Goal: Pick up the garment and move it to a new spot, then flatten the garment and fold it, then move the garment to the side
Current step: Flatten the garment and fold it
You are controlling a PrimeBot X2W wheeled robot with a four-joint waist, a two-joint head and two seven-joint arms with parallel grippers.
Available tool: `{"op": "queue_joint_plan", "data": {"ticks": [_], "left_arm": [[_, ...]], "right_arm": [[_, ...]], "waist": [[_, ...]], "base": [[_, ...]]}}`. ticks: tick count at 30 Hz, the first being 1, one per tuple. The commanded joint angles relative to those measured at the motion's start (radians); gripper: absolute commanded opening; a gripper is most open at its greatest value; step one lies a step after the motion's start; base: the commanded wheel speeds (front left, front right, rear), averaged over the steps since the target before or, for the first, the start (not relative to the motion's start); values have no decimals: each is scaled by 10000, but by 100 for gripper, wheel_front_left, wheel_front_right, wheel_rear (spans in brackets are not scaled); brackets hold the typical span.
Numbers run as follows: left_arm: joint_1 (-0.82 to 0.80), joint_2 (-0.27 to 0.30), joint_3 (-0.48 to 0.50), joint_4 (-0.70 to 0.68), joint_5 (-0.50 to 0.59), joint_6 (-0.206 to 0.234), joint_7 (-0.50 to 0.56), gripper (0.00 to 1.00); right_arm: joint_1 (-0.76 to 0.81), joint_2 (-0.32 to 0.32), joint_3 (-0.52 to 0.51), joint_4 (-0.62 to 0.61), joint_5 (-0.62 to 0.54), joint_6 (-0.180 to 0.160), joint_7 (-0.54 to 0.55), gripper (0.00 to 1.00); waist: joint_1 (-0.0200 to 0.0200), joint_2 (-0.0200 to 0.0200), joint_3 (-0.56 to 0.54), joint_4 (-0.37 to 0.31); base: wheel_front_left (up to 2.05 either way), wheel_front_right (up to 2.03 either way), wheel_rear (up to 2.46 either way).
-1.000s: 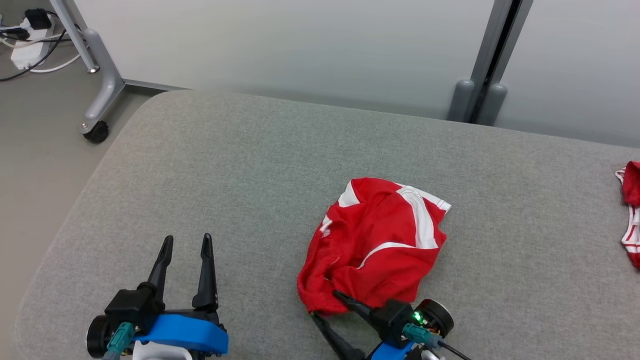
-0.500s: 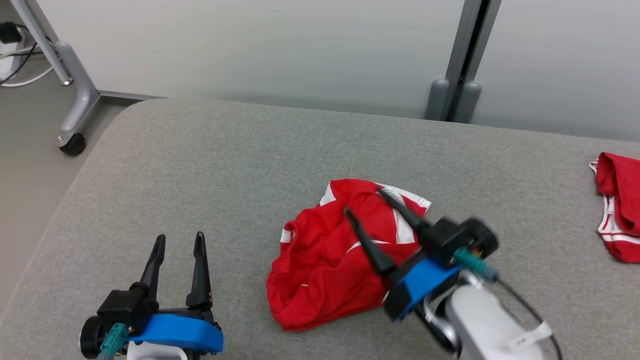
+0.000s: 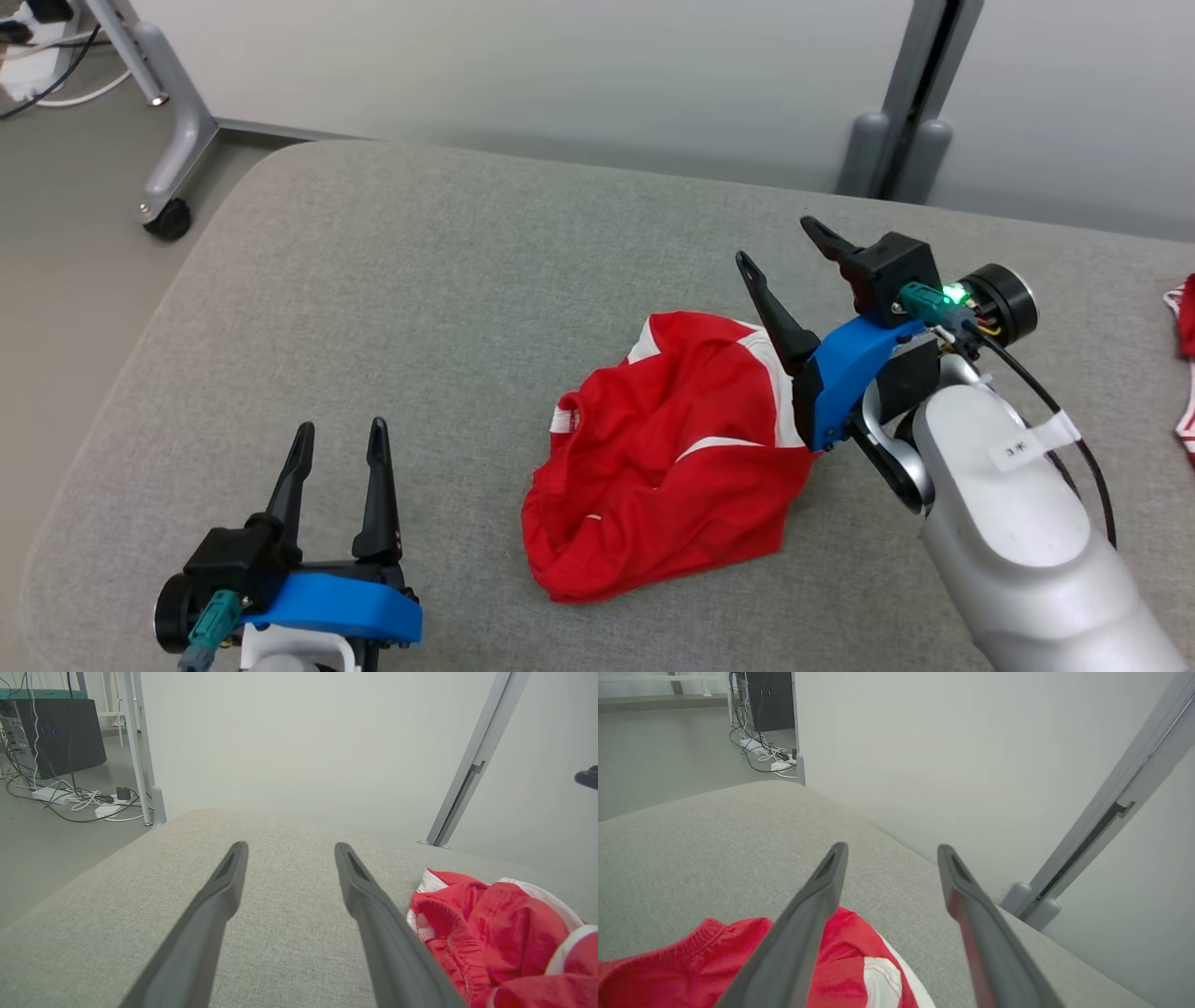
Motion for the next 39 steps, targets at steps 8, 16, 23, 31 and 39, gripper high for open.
{"op": "queue_joint_plan", "data": {"ticks": [8,16,23,31,39], "left_arm": [[-429,-26,-207,45,-254,-41,-26,100],[-562,-25,-509,102,-508,65,-26,100],[-511,-25,-630,185,-573,176,-26,100],[-161,-25,-475,144,-456,203,-26,100],[283,-23,-285,-26,-353,256,-26,100]], "right_arm": [[-315,-318,161,1799,25,2,394,100],[-434,-217,333,3651,74,2,479,100],[-655,-9,292,4648,476,2,2,0],[-555,104,-242,4796,738,0,-1632,0],[692,159,-870,3611,1249,2,-2538,0]], "waist": [[0,0,462,508],[0,0,668,765],[0,0,506,762],[0,0,-87,116],[0,0,-644,-875]], "base": [[0,0,0],[0,0,0],[0,0,0],[0,0,0],[0,0,0]]}}
